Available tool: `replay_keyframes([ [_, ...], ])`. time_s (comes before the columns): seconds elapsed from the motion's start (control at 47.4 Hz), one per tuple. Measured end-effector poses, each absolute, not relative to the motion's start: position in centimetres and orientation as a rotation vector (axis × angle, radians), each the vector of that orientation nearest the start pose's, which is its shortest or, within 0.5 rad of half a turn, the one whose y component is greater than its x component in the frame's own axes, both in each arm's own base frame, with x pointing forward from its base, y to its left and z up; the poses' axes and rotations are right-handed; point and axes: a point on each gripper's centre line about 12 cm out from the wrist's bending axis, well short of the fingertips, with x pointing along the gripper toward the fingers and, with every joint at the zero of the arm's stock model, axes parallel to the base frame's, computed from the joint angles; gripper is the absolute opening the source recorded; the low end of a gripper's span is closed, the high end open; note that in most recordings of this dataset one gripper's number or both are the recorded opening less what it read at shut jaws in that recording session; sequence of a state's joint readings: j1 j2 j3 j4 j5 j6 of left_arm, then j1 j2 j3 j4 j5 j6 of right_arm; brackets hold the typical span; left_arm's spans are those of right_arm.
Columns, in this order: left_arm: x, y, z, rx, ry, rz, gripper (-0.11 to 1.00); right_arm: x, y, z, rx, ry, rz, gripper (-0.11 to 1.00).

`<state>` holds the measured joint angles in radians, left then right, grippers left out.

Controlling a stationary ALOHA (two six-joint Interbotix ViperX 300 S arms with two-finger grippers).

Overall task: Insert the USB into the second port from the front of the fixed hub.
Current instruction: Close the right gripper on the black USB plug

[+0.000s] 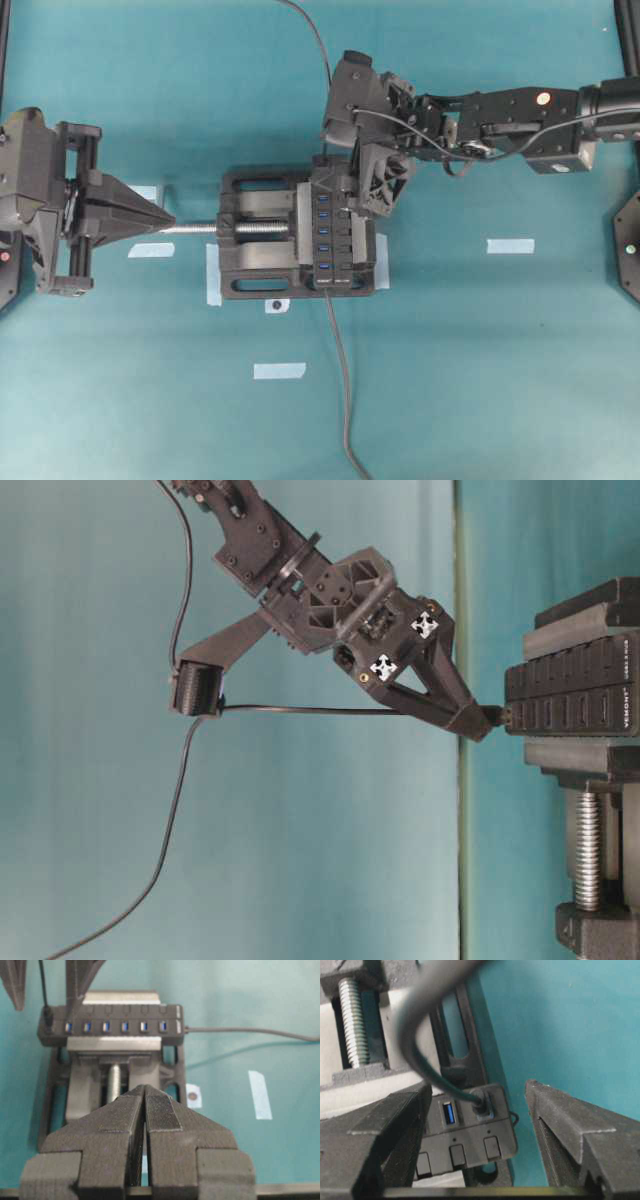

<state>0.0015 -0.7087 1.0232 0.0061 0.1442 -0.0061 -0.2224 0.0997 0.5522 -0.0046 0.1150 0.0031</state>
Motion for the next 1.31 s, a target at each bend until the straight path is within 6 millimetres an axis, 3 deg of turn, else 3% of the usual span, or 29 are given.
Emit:
replay_keyframes([
  [0.211, 24.11, 0.05, 24.8, 0.001, 0.459, 0.002, 0.0, 40.29, -9.12, 15.53, 0.084, 0.765, -0.211, 0.58],
  [0.591, 24.13, 0.05, 24.84, 0.0, 0.459, 0.002, 0.0, 40.28, -9.18, 15.54, 0.086, 0.764, -0.213, 0.1],
  [1.309, 24.11, 0.05, 24.8, 0.001, 0.459, 0.002, 0.0, 40.47, -8.96, 15.8, 0.087, 0.765, -0.208, 0.08],
])
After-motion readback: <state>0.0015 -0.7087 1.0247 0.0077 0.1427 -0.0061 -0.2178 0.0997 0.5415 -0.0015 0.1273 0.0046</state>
